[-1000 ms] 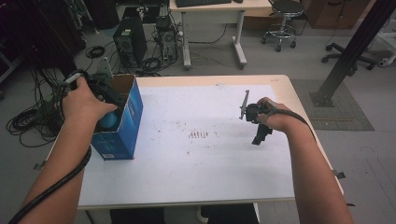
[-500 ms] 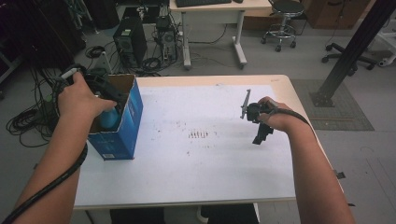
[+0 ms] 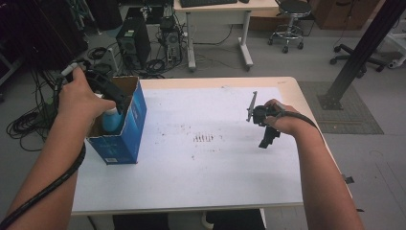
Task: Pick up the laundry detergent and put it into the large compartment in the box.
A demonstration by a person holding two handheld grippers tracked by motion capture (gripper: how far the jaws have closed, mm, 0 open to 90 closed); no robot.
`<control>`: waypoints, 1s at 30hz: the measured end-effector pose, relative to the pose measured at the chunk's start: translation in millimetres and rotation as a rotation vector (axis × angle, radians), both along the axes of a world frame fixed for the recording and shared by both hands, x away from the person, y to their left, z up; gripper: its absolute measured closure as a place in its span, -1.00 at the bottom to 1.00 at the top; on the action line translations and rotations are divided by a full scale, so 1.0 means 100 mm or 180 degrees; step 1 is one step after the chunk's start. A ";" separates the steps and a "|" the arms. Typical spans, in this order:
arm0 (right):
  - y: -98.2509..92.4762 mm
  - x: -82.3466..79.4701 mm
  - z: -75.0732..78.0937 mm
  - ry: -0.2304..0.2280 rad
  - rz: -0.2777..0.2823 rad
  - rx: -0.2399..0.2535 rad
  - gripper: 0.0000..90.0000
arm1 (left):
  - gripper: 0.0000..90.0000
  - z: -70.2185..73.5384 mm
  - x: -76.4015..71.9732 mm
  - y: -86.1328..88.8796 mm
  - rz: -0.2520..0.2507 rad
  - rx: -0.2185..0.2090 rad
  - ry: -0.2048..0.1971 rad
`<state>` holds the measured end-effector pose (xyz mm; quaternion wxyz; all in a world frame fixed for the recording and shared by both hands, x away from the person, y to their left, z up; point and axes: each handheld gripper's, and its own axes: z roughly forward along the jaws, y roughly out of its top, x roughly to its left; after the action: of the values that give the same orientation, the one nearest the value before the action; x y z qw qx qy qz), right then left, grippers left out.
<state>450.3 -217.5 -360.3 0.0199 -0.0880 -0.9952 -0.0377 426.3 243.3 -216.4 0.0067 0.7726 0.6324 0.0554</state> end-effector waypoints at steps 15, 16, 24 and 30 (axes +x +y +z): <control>-0.03 -0.01 0.02 -0.0008 -0.0019 0.0003 -0.92 | -1.00 0.12 -0.08 -0.29 -0.0581 -0.0226 0.0074; -0.03 -0.01 0.02 -0.0006 -0.0012 -0.0004 -0.91 | -1.00 0.14 -0.09 -0.33 -0.0649 -0.0233 0.0076; -0.02 -0.01 0.01 -0.0021 -0.0017 0.0021 -0.91 | -1.00 0.09 -0.12 -0.67 -0.1191 -0.0466 0.0240; -0.03 -0.02 0.03 -0.0028 -0.0002 0.0028 -0.92 | -1.00 0.06 -0.14 -0.82 -0.1510 -0.0517 0.0294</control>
<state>448.2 -220.9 -357.7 0.0160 -0.0881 -0.9951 -0.0425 412.3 161.5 -210.6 0.0527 0.8980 0.4355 -0.0340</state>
